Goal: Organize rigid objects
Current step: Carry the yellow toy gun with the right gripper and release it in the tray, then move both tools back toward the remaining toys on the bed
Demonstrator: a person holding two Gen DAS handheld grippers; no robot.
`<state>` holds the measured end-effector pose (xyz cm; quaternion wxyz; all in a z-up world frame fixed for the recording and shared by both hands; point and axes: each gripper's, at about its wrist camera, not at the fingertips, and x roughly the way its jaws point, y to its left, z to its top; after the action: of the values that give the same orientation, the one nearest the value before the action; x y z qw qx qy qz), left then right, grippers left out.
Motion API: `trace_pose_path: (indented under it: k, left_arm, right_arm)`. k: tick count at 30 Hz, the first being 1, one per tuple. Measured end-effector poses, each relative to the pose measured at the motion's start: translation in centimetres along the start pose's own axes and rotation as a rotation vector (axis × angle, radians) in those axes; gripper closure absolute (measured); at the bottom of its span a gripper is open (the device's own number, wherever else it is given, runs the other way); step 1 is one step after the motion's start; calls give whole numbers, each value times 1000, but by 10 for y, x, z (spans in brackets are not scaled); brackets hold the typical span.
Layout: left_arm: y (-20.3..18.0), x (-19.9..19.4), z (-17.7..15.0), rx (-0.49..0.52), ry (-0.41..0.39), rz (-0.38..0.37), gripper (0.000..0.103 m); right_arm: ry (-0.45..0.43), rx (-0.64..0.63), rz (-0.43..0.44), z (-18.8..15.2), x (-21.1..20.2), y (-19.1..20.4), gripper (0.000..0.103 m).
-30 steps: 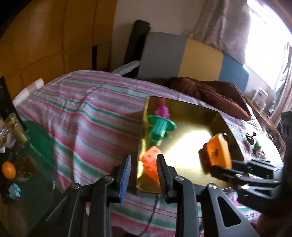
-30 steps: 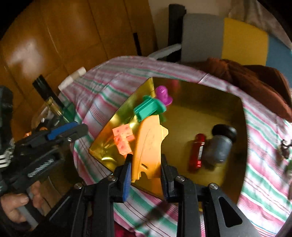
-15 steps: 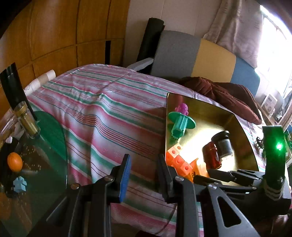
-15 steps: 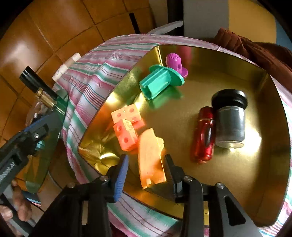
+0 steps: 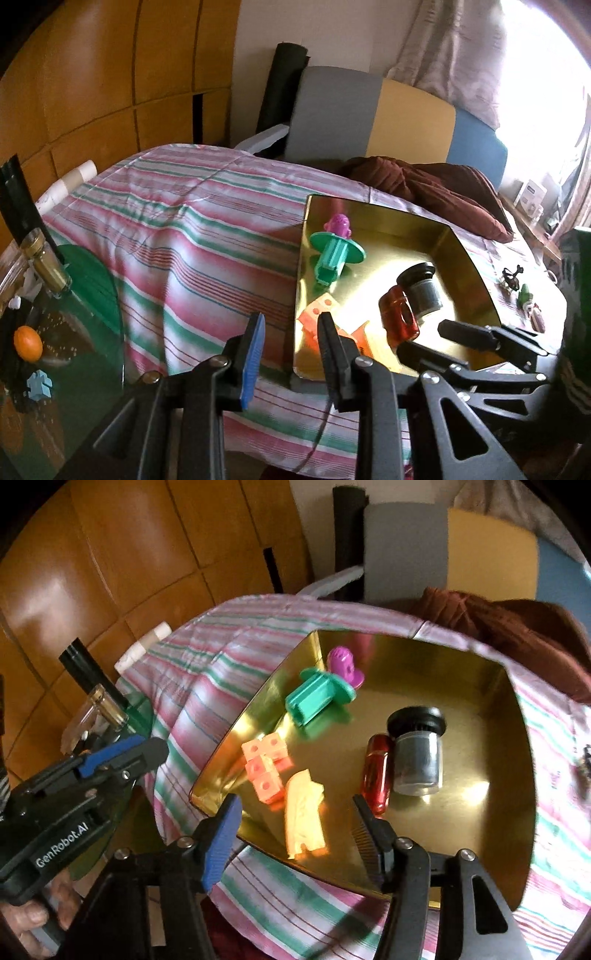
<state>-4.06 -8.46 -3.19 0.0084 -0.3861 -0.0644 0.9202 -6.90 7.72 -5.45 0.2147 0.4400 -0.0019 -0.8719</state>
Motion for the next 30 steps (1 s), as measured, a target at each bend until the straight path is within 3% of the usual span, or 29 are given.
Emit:
trace_pose_path:
  k: [15,30]
  left_arm:
    - [-50,-21,11,126,-44,-60,73]
    - [-142,-1,21,308,-20,-187,73]
  right_arm:
    - [-193,3,-245,-11,-79,-37,42]
    - [-230,229,-505,-36,-150,-175,39]
